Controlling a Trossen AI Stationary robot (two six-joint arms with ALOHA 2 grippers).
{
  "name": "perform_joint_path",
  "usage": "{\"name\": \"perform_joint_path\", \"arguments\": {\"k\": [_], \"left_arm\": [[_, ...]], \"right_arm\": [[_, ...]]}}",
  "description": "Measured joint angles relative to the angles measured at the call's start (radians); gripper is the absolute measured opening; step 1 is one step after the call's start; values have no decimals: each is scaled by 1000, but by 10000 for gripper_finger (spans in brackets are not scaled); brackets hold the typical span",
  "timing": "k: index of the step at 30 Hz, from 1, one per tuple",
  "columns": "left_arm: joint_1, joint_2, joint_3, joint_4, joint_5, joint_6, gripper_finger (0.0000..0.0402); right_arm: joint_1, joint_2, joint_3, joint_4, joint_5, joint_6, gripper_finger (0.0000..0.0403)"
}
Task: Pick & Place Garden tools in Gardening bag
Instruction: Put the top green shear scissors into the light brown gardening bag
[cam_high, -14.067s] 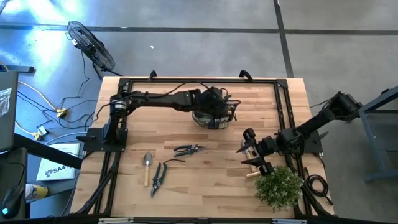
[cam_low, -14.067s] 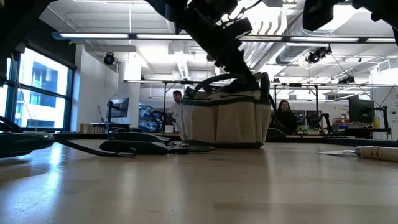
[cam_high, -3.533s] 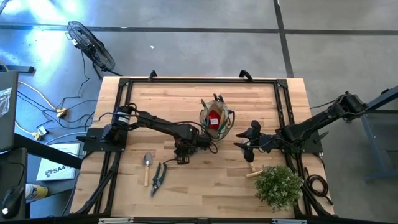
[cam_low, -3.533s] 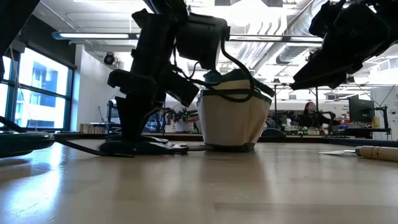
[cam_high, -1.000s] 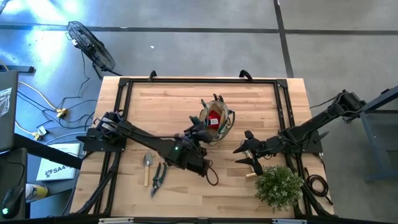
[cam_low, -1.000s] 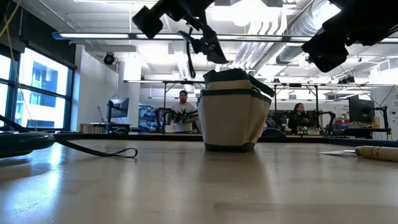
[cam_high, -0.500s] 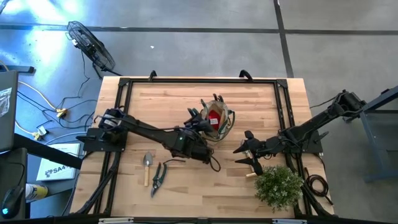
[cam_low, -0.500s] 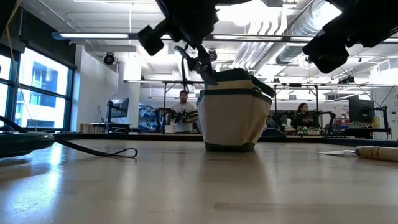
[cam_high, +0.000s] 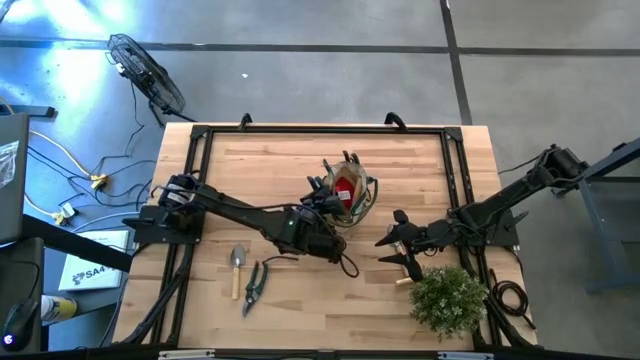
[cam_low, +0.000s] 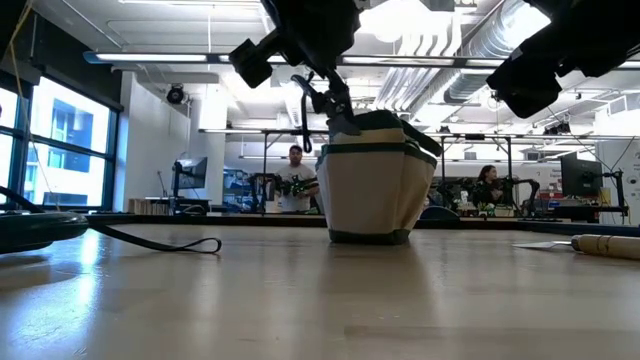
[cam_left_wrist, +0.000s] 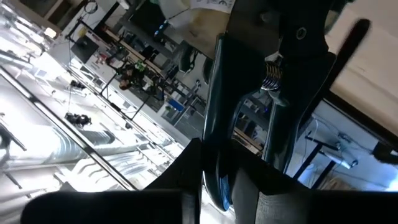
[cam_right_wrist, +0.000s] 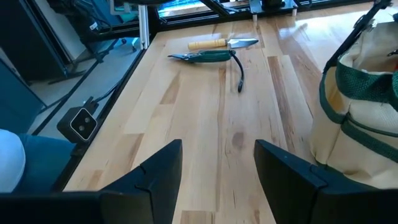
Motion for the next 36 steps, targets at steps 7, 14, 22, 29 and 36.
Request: {"name": "perform_joint_path", "arguments": {"k": [7,14,22,29,36], "left_arm": [[13,38,0,-1,-1,56,40],[41,74,3,36,-27,47,40],[38,75,58,27,-28,46,40],[60,79,76,29,-26,47,40],[87,84,76,36,-34,43,40]], "right_arm": [[0,0,0,3,0,0,191],[0,0,0,2,0,14,191],[0,0,0,-14,0,11,191],[0,0,0,-14,0,6,191],[0,0,0,-19,0,6,191]]}}
